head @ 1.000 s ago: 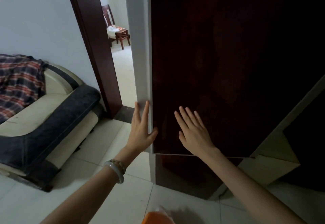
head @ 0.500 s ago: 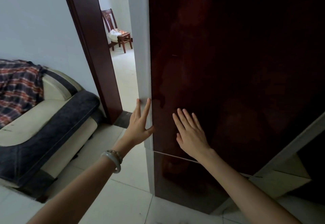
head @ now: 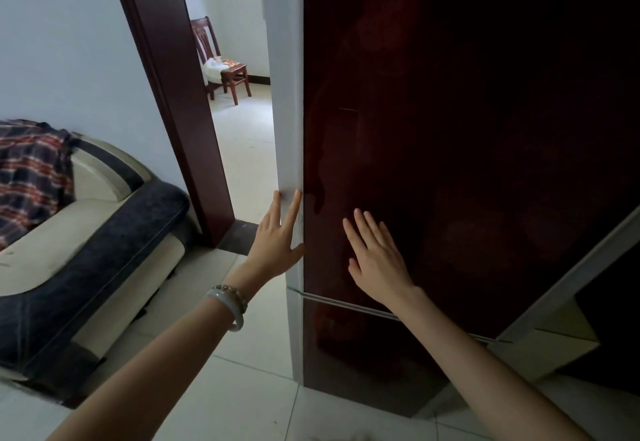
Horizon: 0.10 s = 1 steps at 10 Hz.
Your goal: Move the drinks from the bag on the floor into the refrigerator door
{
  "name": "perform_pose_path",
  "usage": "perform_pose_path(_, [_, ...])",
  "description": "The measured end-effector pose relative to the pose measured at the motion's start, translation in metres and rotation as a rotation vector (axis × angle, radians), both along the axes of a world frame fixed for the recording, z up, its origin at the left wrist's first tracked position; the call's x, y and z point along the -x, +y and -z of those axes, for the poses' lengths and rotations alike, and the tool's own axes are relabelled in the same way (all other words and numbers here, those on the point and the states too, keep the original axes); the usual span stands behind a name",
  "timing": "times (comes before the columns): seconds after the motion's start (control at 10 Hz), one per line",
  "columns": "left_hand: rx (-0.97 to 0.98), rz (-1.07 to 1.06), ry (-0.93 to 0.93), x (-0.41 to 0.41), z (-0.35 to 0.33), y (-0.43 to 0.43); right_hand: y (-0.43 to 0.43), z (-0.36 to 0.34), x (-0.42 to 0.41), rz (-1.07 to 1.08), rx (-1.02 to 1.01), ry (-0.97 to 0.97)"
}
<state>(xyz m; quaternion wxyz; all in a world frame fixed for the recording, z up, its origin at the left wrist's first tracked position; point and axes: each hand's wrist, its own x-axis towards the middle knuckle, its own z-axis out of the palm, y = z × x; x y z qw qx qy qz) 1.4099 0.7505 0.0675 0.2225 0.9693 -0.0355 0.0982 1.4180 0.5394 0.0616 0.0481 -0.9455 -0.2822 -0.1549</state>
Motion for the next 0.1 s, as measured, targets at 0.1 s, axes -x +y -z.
perform_pose_path(0.1, [-0.114, -0.022, 0.016, 0.0062, -0.0027, -0.0001, -0.0032, -0.0120, 0.0135, 0.020, -0.045, 0.072])
